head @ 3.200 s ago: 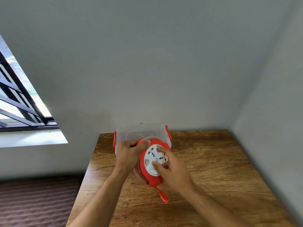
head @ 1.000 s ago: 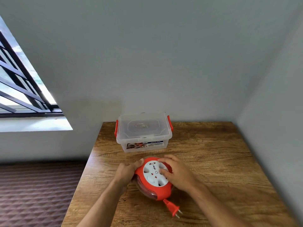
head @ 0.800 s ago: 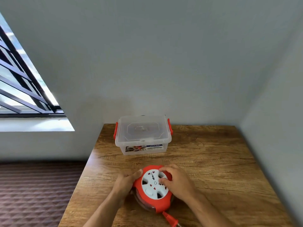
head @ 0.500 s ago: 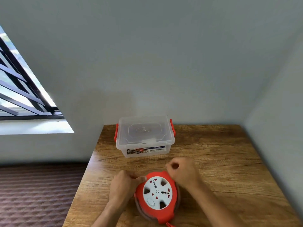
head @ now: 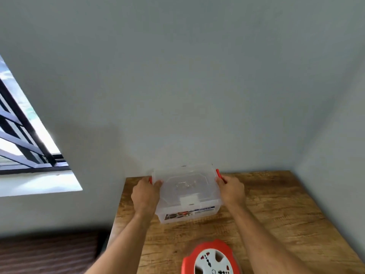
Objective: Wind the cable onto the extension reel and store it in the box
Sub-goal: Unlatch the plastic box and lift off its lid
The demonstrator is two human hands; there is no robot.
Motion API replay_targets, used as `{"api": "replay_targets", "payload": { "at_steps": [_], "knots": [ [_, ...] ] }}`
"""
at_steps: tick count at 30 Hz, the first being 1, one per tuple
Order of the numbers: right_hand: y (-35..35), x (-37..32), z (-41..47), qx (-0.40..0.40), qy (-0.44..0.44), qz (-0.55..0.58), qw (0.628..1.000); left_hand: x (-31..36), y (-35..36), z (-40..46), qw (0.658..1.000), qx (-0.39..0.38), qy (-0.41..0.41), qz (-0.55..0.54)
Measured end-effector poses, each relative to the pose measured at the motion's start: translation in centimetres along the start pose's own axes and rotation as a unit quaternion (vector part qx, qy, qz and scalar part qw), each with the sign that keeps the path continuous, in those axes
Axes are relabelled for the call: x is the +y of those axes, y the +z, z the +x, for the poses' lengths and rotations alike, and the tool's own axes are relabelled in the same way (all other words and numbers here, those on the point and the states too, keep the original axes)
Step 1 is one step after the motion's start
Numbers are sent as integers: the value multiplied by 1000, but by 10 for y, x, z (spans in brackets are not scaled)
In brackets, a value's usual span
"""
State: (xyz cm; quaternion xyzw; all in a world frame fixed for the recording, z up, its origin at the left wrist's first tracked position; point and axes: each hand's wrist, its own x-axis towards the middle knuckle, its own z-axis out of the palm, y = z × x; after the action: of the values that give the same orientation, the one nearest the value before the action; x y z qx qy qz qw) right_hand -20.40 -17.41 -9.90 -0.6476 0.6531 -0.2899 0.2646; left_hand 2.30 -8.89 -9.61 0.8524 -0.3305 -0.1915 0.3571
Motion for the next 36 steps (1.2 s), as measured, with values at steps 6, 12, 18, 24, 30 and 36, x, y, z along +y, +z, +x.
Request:
{"api": "replay_targets", "payload": {
  "at_steps": [6, 12, 18, 24, 30, 36],
  "knots": [
    [-14, 15, 9, -6, 35, -7, 999, 2, 13, -11, 997, 49, -58, -34],
    [-11, 18, 16, -7, 45, -60, 997, 7, 19, -7, 996, 47, -75, -15],
    [-12, 35, 20, -39, 161, 1, 986, -2, 21, -9, 988, 14, -131, -85],
    [-10, 43, 17, -60, 174, 64, 981, -18, 15, -16, 842, -120, -290, -440],
    [-24, 21, 6, 28, -69, -39, 996, -37, 18, -22, 861, -161, -239, -418],
    [-21, -17, -10, -138, -170, -260, 940, -43, 27, -26, 860, -179, -216, -425]
  ]
}}
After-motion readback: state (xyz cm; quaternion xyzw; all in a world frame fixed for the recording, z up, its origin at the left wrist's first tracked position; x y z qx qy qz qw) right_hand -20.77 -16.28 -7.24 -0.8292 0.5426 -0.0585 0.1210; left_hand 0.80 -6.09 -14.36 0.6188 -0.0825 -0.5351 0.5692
